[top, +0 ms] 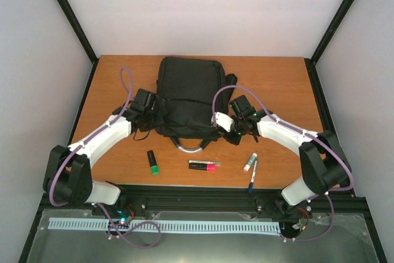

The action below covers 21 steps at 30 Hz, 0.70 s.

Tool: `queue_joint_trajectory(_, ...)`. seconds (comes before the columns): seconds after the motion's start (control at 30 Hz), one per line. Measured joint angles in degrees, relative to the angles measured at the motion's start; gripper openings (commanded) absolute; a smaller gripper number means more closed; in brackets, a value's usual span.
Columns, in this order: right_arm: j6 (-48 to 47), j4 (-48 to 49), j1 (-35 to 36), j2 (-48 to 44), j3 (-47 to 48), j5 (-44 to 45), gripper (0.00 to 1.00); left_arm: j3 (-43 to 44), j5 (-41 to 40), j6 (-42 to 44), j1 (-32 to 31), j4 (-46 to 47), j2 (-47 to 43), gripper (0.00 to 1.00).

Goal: Pack the student bag
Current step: Zip the student bag at the center of the board.

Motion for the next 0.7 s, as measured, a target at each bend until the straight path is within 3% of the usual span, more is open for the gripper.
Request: queue_joint_trajectory(0.7, -2.75, -2.05, -10.45, 9.51, 8.72, -1.03, 0.03, 1.68, 5.05, 6.08, 0.85, -1.90, 0.09, 0.01)
